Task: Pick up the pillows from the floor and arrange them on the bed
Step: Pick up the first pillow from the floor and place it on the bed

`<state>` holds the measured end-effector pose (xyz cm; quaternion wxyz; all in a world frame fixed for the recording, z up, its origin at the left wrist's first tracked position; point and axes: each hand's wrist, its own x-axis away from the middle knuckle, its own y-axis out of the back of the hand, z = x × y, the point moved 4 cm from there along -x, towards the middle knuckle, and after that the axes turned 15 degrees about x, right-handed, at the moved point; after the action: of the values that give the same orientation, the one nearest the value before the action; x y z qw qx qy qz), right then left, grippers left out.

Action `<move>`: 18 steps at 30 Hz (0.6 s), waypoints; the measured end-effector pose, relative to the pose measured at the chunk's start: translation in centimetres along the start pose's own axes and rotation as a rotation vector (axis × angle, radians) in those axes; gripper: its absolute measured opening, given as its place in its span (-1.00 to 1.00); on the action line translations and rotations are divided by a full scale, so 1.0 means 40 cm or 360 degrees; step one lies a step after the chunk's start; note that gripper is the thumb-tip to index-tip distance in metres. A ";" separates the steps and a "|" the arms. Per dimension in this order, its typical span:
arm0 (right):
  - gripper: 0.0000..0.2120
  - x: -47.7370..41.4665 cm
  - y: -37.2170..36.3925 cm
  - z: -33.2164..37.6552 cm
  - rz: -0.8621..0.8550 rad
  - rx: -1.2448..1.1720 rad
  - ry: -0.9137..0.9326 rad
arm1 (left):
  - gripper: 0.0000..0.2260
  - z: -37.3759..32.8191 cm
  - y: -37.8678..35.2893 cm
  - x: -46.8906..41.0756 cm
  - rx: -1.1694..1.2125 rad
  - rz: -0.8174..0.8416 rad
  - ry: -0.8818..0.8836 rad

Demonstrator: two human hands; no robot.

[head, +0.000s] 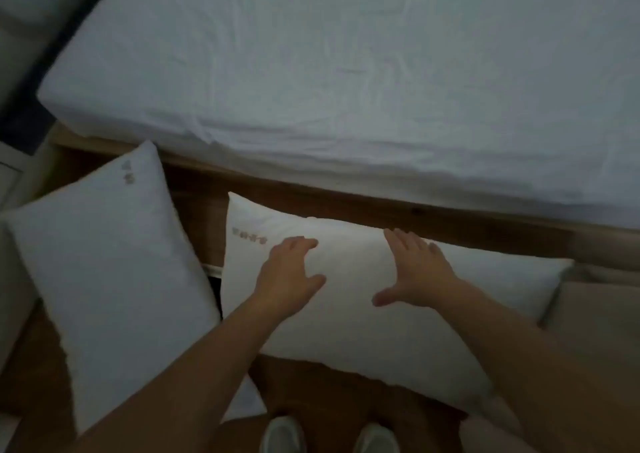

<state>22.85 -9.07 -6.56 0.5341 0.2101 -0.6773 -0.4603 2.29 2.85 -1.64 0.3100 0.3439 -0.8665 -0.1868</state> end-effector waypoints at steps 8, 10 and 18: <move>-0.13 -0.129 -0.134 0.001 -0.0099 0.0153 -0.0068 | -0.40 0.083 -0.132 -0.052 -0.0062 0.0022 0.0037; -0.39 -0.103 -0.135 0.013 0.0055 -0.0068 -0.0094 | -0.47 0.080 -0.127 -0.028 0.0131 -0.0086 0.0132; -0.57 0.144 0.113 0.082 0.0126 -0.0594 0.0140 | -0.05 -0.001 -0.019 0.170 0.1155 -0.0690 0.1108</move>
<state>18.82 -10.01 0.31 0.6104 0.1006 -0.5640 -0.5469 -1.20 -2.51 0.77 0.3942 0.6409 -0.6308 0.1894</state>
